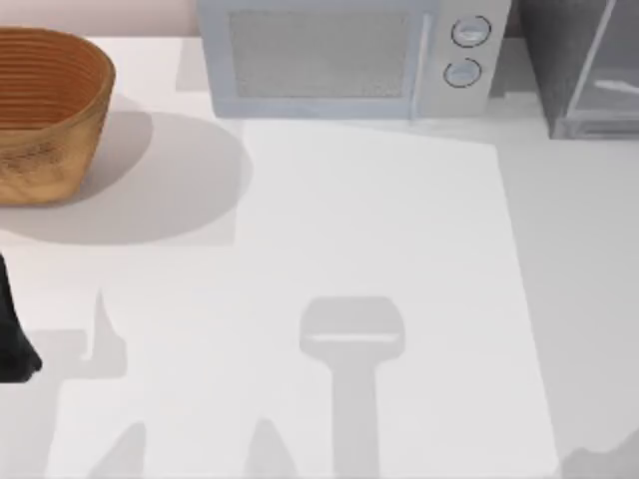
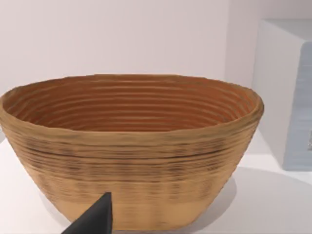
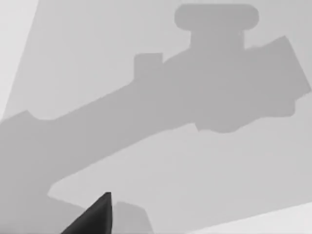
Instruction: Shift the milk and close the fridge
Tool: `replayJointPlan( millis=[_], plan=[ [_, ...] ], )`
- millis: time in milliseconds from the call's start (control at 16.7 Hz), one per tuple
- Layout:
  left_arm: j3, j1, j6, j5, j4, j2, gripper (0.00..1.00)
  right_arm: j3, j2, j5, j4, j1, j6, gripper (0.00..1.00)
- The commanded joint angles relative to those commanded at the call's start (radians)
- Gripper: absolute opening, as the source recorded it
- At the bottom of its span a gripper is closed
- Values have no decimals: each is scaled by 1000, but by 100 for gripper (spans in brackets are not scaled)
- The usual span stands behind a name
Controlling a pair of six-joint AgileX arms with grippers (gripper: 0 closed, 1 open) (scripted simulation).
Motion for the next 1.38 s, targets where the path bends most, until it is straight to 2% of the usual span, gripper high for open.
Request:
replayJointPlan(
  millis=[360,540,660,780,1140,1380],
  plan=[
    [0,0,0,0,0,0,100,154,612,-262,27,-520,-590,100],
    [0,0,0,0,0,0,100,199,817,-353,53,-703,-785,100],
    [0,0,0,0,0,0,100,217,901,-392,68,-782,-865,100],
    [0,0,0,0,0,0,100,226,943,-413,76,-822,-903,100],
    [0,0,0,0,0,0,100,224,946,-414,78,-822,-905,100],
    [0,0,0,0,0,0,100,244,960,-410,175,-716,-797,100]
  ],
)
